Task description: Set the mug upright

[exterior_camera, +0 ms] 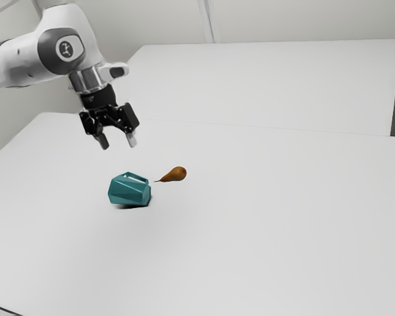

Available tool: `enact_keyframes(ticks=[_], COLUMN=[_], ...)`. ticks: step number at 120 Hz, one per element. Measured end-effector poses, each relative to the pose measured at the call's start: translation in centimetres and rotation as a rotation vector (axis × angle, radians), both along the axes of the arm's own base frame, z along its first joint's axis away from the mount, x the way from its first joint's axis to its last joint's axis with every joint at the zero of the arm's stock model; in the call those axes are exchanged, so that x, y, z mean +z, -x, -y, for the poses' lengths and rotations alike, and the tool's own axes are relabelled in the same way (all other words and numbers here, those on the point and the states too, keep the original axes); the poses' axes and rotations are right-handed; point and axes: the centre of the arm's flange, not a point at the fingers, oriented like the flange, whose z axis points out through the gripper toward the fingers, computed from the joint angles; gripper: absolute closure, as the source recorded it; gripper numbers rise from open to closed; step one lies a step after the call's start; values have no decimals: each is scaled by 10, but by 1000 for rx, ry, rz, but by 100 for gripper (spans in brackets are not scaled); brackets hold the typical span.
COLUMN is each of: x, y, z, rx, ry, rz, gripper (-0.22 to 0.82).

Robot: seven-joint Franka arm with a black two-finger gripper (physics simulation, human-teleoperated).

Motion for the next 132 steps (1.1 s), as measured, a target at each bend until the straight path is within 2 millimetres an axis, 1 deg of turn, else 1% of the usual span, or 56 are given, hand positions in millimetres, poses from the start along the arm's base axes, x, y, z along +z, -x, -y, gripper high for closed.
enact_keyframes(ticks=[5, 14, 30, 34, 41, 54, 58, 61, 68, 81, 94, 104, 111, 132], x=[-15, -35, -60, -70, -88, -116, -125, -131, -142, -167, -188, -197, -208, -228], y=[1, 0, -1, -1, 1, 11, 13, 13, 12, 6, 1, -2, -5, -19], z=[-9, -27, -65, -76, -103, -170, -184, -190, -196, -196, -201, -201, -201, -209], rx=[-6, -17, -17, -9, 24, 131, 150, 155, 153, 146, 153, 145, 141, 109], ry=[51, 119, 194, 216, 260, 346, 371, 387, 423, 504, 575, 616, 645, 695], rz=[-7, -3, 34, 35, 38, 64, 70, 75, 83, 87, 103, 119, 124, 167], gripper=[0, 0, 0, 0, 0, 0, 0, 0, 0, 0, 0, 0, 0, 0])
